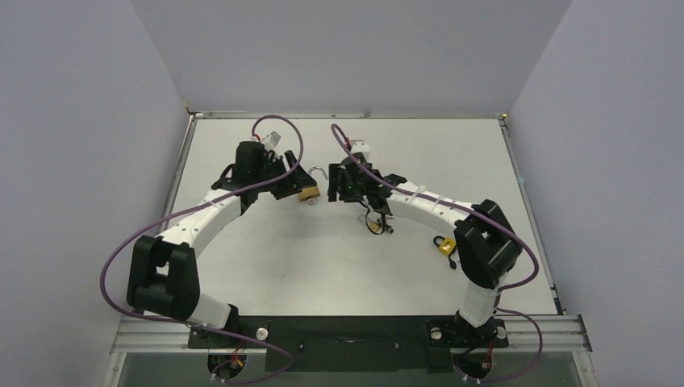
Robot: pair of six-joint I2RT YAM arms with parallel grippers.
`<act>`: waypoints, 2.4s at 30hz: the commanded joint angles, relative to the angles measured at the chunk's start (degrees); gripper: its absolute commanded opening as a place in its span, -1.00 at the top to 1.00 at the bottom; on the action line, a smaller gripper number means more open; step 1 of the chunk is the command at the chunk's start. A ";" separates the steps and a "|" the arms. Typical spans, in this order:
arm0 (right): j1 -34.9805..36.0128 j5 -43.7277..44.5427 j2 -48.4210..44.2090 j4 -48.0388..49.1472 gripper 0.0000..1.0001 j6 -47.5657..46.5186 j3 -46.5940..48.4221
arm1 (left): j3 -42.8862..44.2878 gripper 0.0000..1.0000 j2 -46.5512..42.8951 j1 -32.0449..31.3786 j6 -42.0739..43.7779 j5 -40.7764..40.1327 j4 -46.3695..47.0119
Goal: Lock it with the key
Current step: Lock the lock.
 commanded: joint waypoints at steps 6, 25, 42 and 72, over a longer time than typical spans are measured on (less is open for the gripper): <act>3.28 4.07 16.67 -2.20 -0.41 -3.54 18.33 | -0.74 -0.20 -11.19 4.77 3.62 -8.58 -15.14; 5.99 10.21 37.82 -18.51 -0.61 -10.46 46.75 | -3.52 -0.29 -23.01 14.89 4.52 -6.24 -21.51; 7.01 8.45 36.58 -19.17 0.47 -12.57 44.70 | -3.78 -0.30 -24.39 16.98 2.44 -5.89 -19.70; 0.73 -33.96 -27.44 -9.42 1.00 -16.63 4.70 | 1.15 -0.30 -20.41 10.08 -1.02 20.53 24.44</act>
